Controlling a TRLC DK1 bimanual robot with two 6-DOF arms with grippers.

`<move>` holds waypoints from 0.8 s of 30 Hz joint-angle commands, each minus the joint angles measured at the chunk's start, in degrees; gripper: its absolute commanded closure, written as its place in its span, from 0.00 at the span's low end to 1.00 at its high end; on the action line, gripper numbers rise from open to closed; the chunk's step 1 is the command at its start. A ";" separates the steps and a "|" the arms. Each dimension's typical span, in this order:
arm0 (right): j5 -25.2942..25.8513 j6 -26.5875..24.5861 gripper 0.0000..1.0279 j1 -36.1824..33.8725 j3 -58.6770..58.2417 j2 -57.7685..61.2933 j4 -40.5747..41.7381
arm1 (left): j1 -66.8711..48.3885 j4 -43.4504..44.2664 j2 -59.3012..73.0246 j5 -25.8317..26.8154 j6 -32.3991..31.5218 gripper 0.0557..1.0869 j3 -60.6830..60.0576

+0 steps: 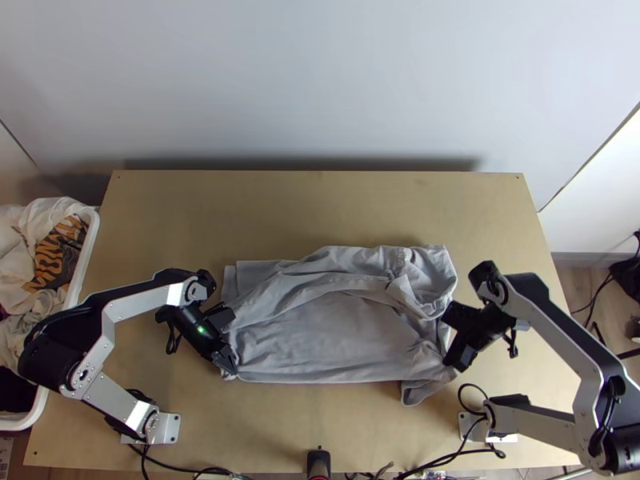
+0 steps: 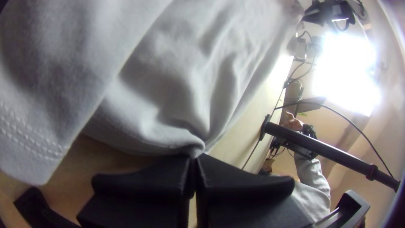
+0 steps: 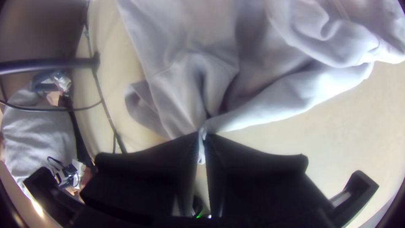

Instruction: Fold the t-shirt

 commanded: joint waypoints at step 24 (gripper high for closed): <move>-8.19 8.88 0.92 -7.30 28.57 14.79 -0.19 | 8.90 -20.72 2.82 8.61 -0.79 0.97 26.33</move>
